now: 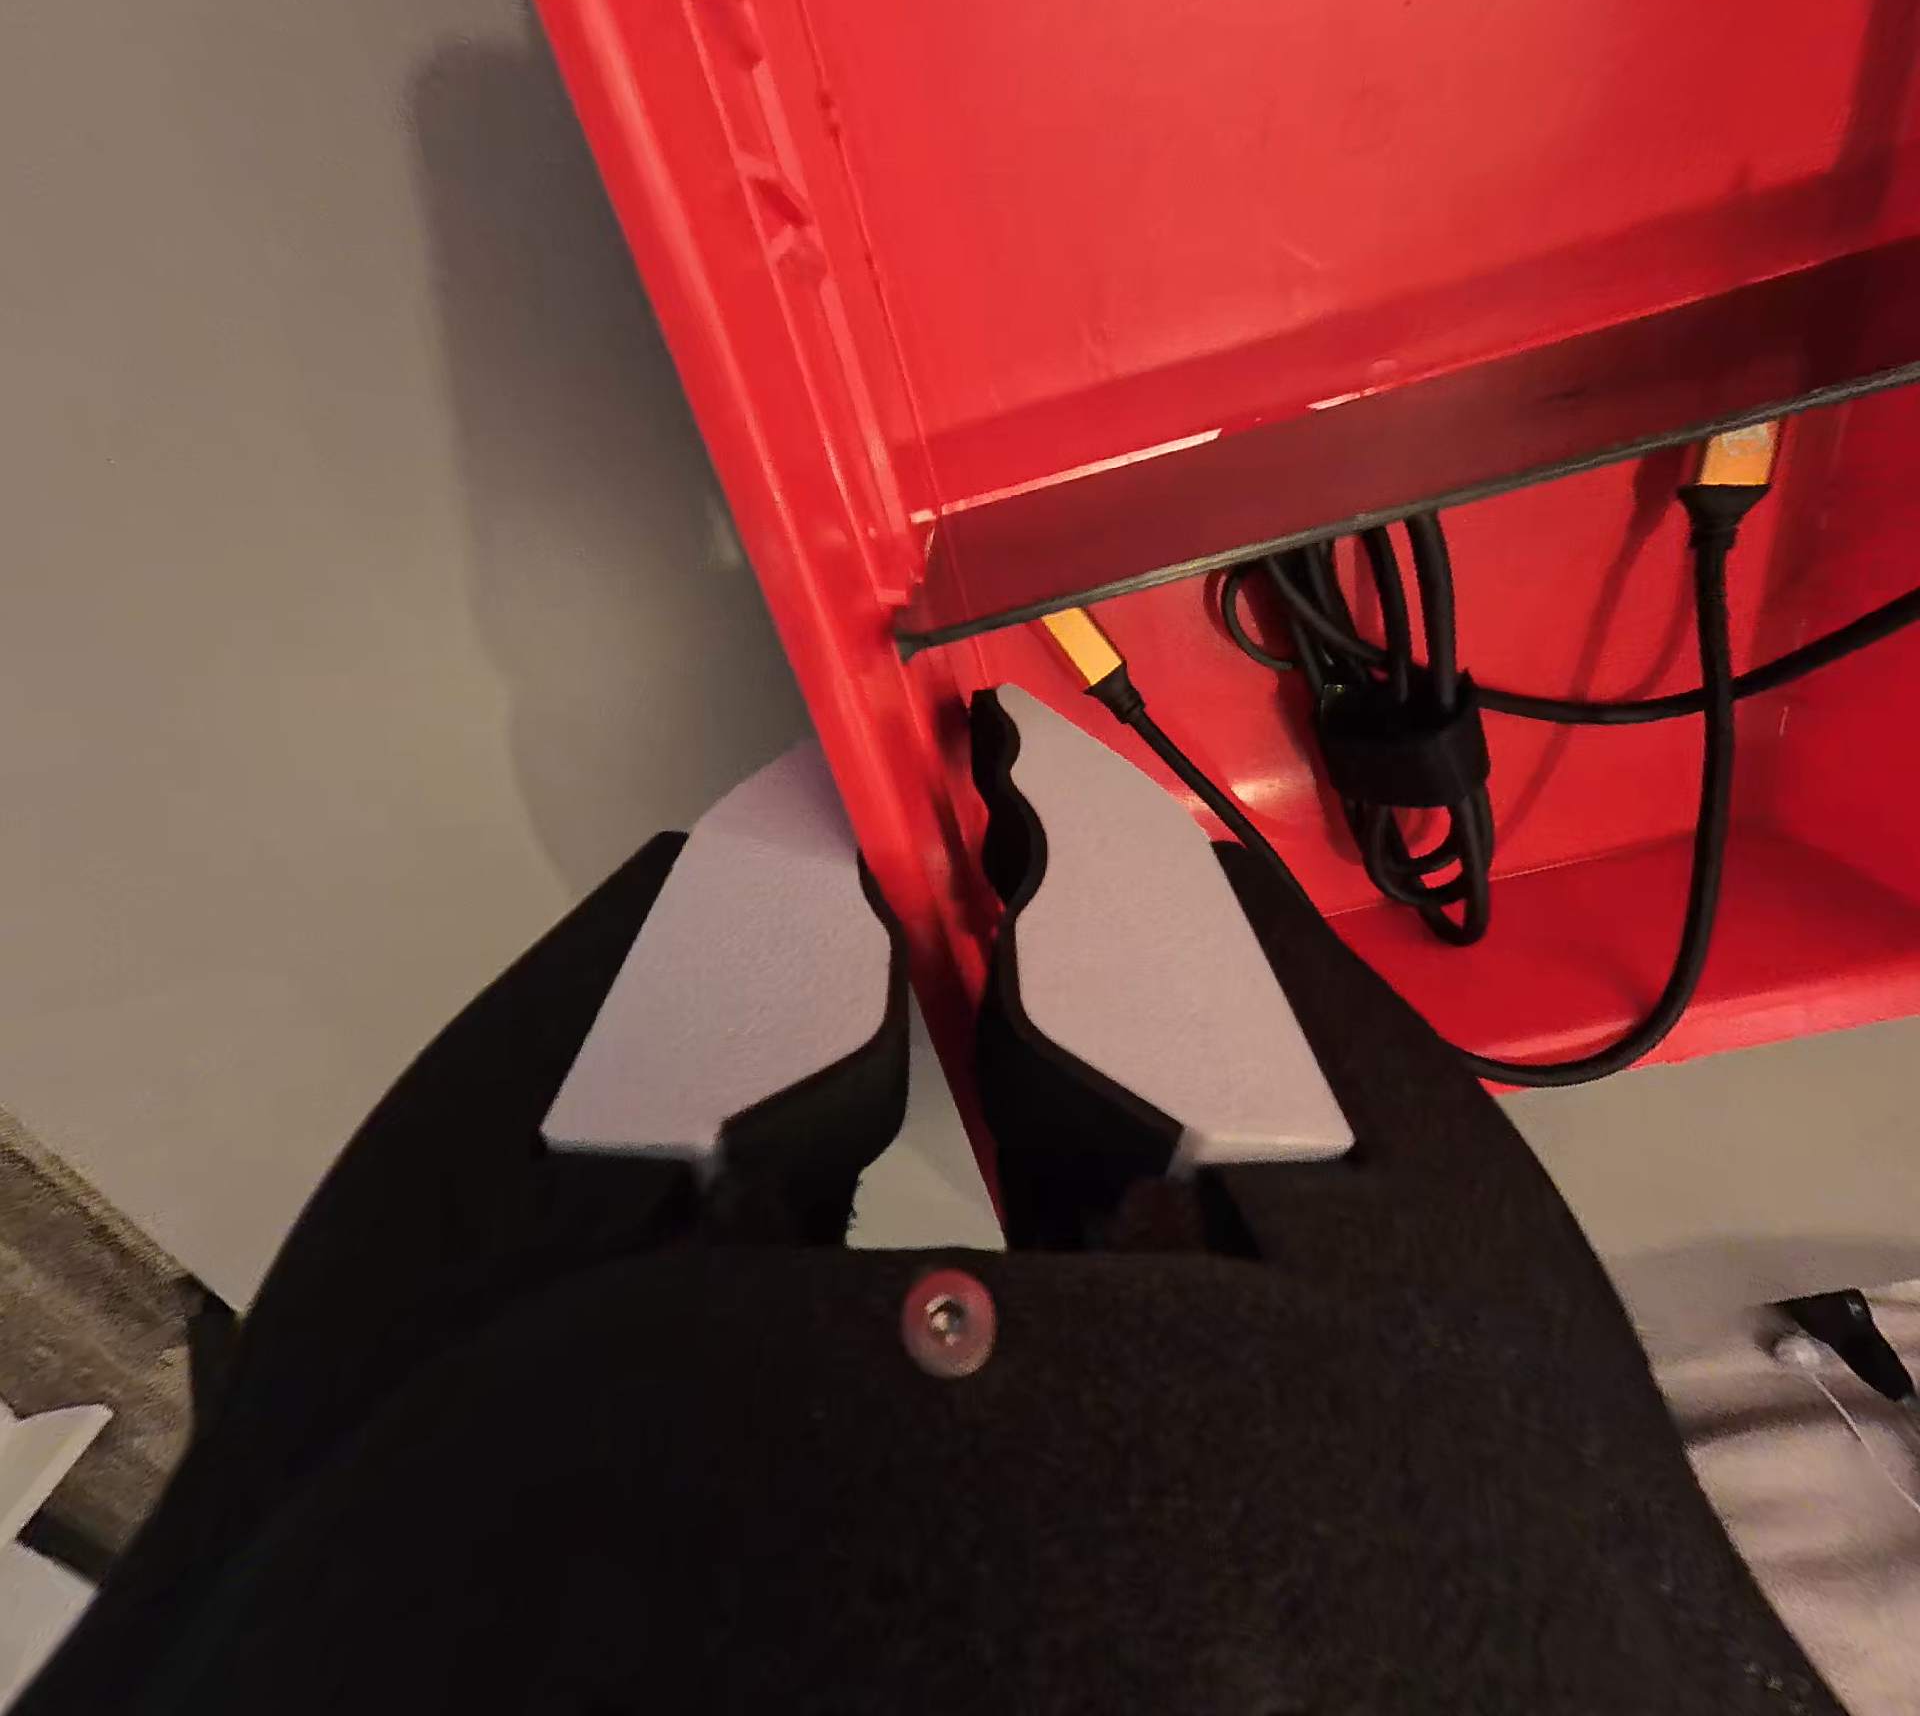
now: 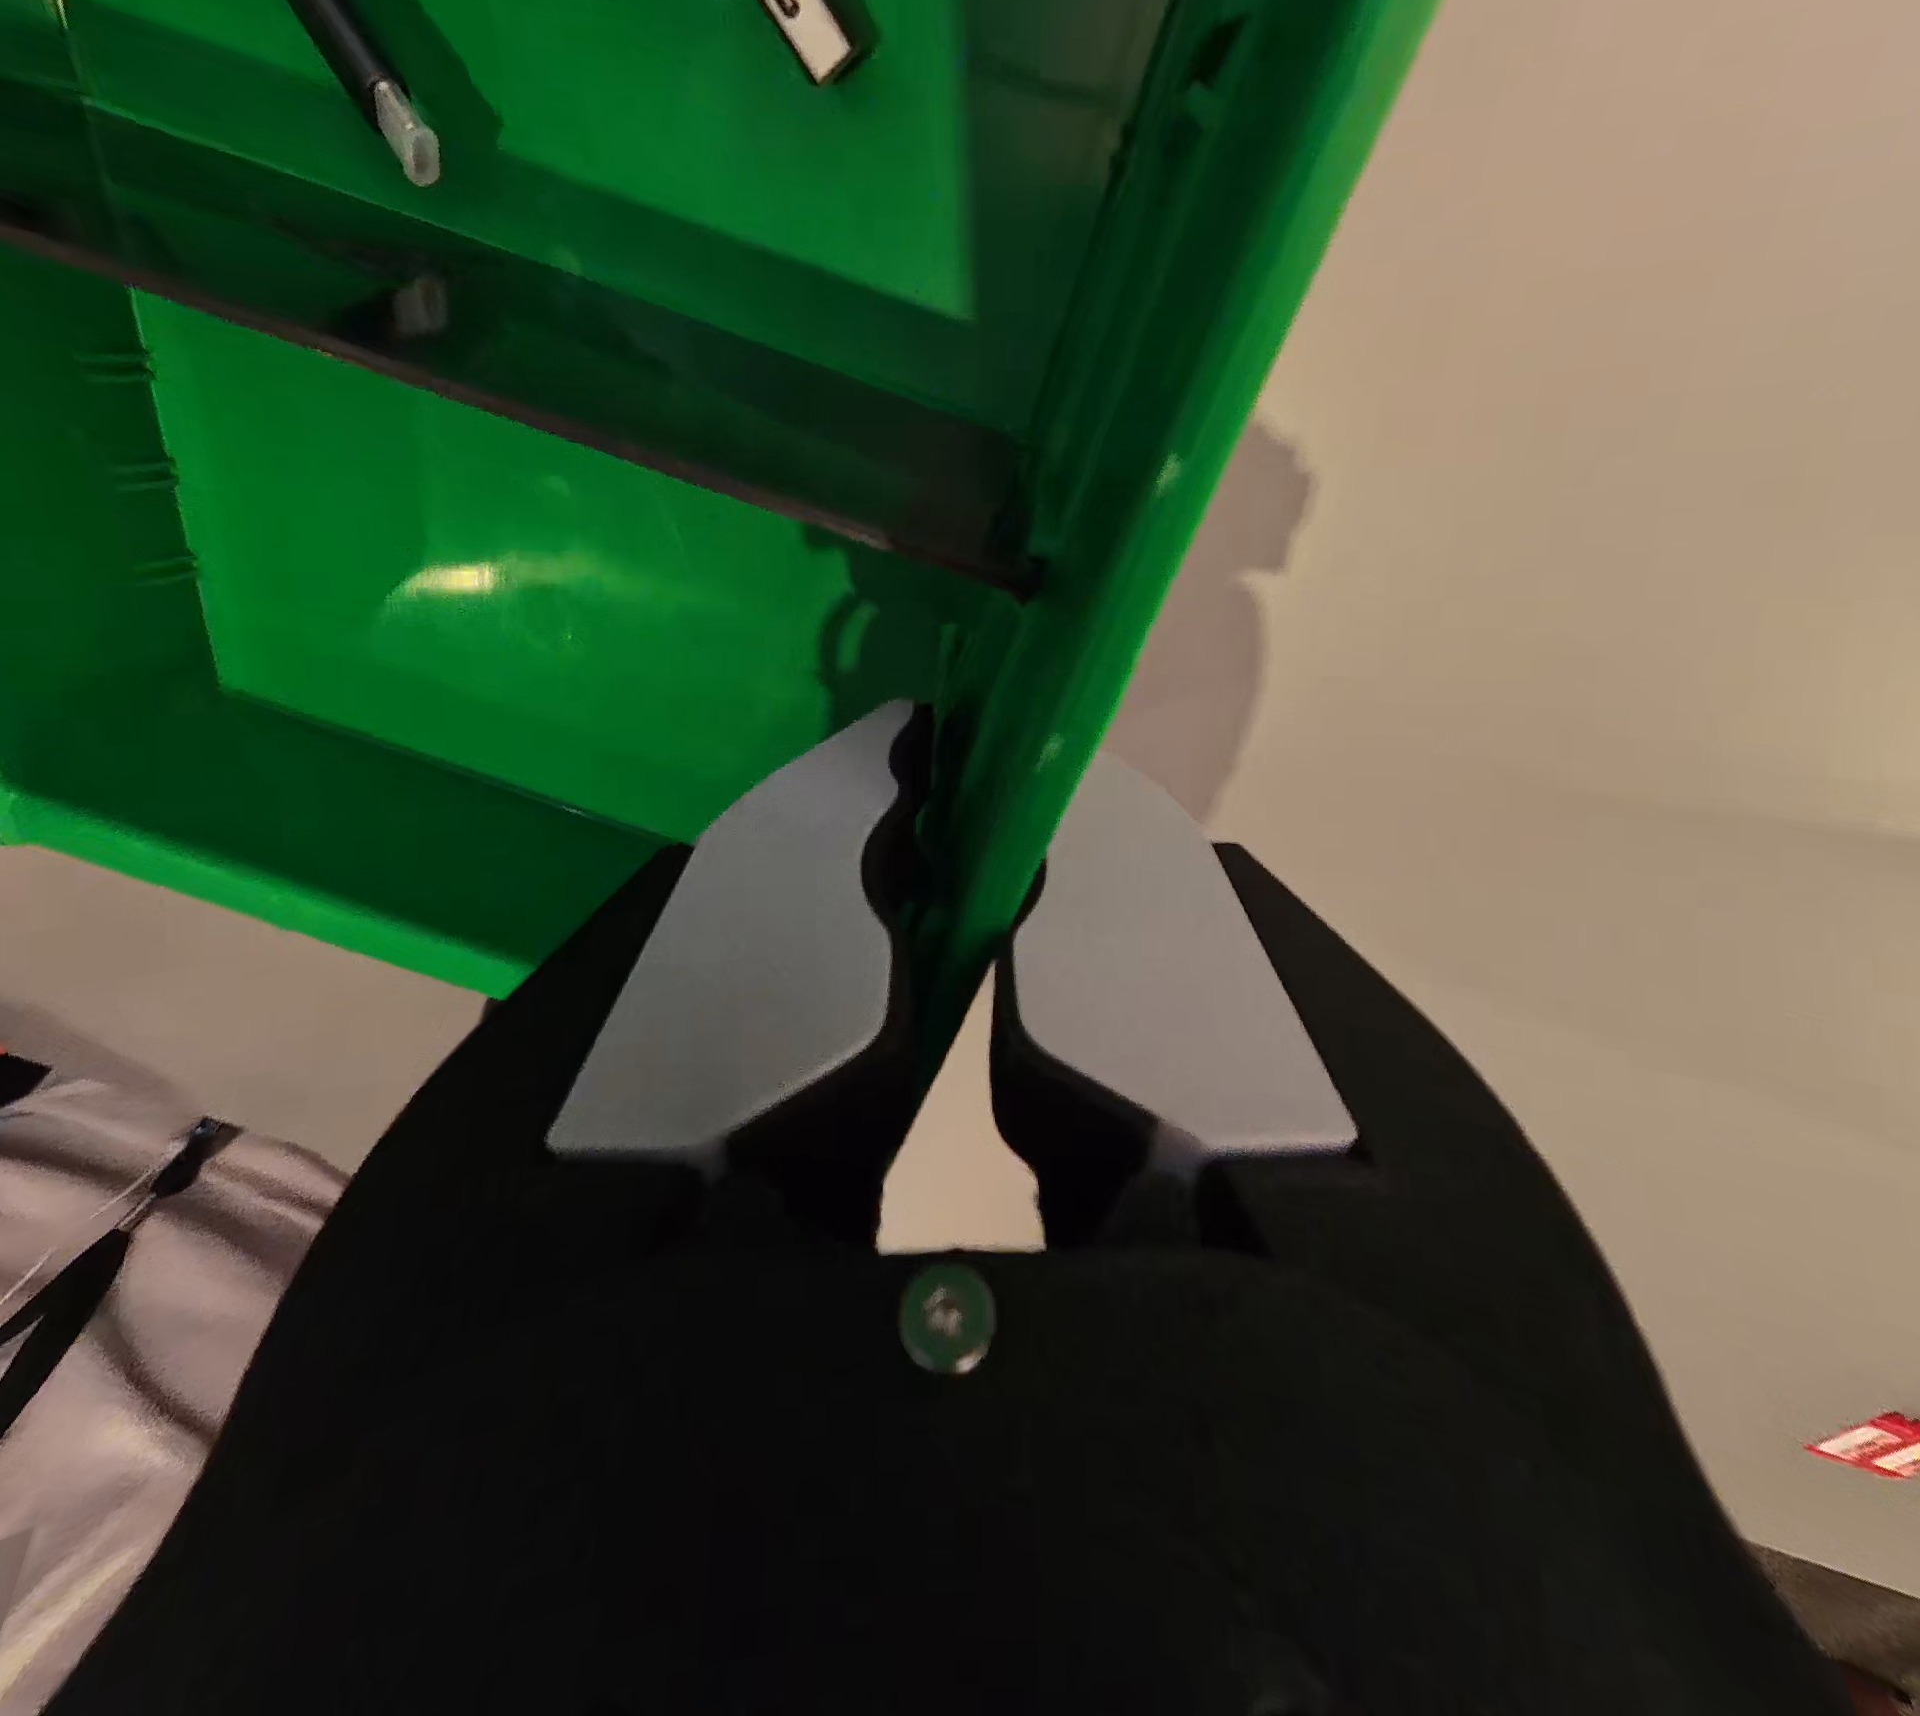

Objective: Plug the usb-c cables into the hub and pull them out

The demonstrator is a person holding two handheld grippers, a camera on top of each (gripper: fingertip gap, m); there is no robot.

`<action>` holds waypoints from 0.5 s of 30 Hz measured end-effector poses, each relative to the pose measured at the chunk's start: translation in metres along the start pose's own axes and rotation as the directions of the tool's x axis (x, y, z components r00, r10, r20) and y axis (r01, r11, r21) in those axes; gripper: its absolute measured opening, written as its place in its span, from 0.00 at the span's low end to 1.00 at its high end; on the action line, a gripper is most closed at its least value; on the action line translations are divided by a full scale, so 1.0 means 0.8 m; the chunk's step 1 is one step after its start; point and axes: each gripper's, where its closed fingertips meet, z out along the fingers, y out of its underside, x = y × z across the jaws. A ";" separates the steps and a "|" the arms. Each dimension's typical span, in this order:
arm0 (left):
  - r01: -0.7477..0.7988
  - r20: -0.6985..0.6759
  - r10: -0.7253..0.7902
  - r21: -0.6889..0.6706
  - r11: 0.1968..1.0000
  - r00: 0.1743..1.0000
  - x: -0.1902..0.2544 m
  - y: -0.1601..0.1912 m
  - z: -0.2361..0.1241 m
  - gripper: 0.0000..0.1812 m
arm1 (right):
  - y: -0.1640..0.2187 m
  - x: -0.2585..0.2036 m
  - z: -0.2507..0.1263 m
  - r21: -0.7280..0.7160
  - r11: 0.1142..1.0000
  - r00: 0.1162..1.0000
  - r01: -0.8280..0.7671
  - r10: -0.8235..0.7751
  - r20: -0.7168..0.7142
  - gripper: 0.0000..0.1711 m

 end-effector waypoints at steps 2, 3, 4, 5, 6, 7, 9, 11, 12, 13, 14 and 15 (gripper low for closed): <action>-0.012 0.005 0.012 -0.007 1.000 1.000 0.014 -0.003 0.001 0.05 | -0.004 -0.014 0.002 -0.019 1.000 1.000 0.006 -0.006 0.008 0.06; -0.016 0.005 0.016 -0.011 1.000 1.000 0.020 -0.003 0.001 0.06 | -0.006 -0.019 0.003 -0.026 1.000 1.000 0.012 -0.012 0.008 0.06; -0.024 0.003 0.025 -0.014 1.000 1.000 0.026 -0.003 0.001 0.09 | -0.007 -0.024 0.004 -0.031 0.999 1.000 0.020 -0.020 0.010 0.06; -0.036 0.005 0.036 -0.016 0.999 0.999 0.031 -0.003 0.000 0.12 | -0.007 -0.028 0.005 -0.036 0.999 0.999 0.029 -0.028 0.017 0.07; -0.049 0.022 0.049 -0.021 0.999 0.999 0.032 -0.002 -0.002 0.13 | -0.007 -0.031 0.005 -0.044 0.998 0.999 0.036 -0.034 0.025 0.07; -0.058 0.051 0.059 -0.016 0.998 0.997 0.030 -0.002 -0.008 0.13 | -0.006 -0.033 0.004 -0.049 0.998 0.999 0.036 -0.034 0.034 0.09; -0.069 0.101 0.063 0.062 0.996 0.993 0.027 -0.012 -0.028 0.16 | -0.005 -0.037 0.001 -0.052 0.998 0.998 0.021 -0.018 0.060 0.12; -0.072 0.186 0.032 0.215 0.974 0.982 0.018 -0.034 -0.066 0.20 | -0.010 -0.034 -0.009 -0.011 1.000 0.998 -0.015 0.016 0.056 0.16; -0.075 0.234 0.003 0.300 0.951 0.972 0.013 -0.044 -0.089 0.22 | -0.014 -0.032 -0.018 0.027 0.999 0.999 -0.032 0.031 0.044 0.16; -0.087 0.256 -0.016 0.385 0.919 0.967 0.015 -0.053 -0.112 0.23 | -0.018 -0.029 -0.030 0.077 0.996 0.999 -0.043 0.042 0.022 0.16; -0.110 0.272 -0.025 0.469 0.876 0.962 0.018 -0.062 -0.136 0.25 | -0.021 -0.026 -0.045 0.133 0.990 0.999 -0.049 0.051 -0.013 0.16; -0.134 0.298 -0.042 0.547 0.826 0.954 0.021 -0.070 -0.159 0.27 | -0.025 -0.024 -0.065 0.200 0.979 0.996 -0.048 0.061 -0.059 0.16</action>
